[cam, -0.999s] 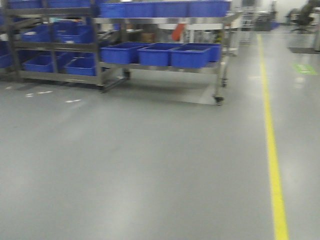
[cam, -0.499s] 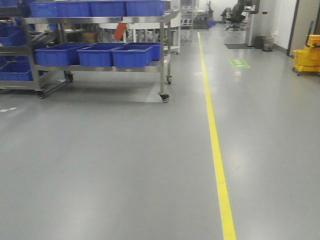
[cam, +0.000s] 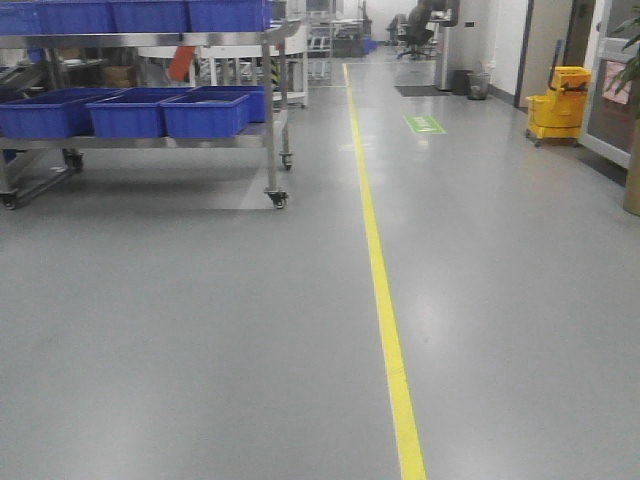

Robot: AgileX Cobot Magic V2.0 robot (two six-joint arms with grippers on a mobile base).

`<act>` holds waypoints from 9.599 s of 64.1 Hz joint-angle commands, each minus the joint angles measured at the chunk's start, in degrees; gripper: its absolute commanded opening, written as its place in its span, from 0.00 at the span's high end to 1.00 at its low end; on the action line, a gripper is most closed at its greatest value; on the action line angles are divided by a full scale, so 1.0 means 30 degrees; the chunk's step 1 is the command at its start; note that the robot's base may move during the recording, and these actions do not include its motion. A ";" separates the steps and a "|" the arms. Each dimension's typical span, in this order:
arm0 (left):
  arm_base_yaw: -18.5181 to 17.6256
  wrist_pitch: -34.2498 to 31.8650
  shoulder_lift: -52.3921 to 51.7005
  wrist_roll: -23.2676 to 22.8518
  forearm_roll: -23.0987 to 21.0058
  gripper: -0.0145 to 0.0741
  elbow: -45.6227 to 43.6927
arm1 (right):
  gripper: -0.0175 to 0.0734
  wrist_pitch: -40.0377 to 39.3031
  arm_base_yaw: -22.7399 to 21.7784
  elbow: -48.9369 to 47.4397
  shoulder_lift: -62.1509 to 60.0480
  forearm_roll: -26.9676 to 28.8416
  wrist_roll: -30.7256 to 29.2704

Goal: Place yellow foam block on left shelf second layer
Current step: 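Drive the base away from the table holding the cube in the right gripper, then drive the base down the aisle toward the shelf rack of blue bins, then turn the base to face the shelf rack and approach it, then lower the held cube with the right gripper into a blue bin on the shelf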

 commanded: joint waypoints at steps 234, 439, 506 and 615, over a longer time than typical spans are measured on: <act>-0.0082 -0.1563 -0.0359 -0.0097 -0.0114 0.68 0.0441 | 0.35 -0.1728 -0.0080 -0.0485 0.0238 -0.0172 -0.0132; -0.0082 -0.1563 -0.0359 -0.0097 -0.0114 0.68 0.0441 | 0.35 -0.1595 -0.0080 -0.0485 0.0238 -0.0172 -0.0132; -0.0082 -0.1563 -0.0359 -0.0097 -0.0114 0.68 0.0441 | 0.35 -0.1595 -0.0080 -0.0485 0.0238 -0.0172 -0.0132; -0.0082 -0.1563 -0.0359 -0.0097 -0.0114 0.68 0.0441 | 0.35 -0.2485 -0.0080 -0.0485 0.0238 -0.0172 -0.0113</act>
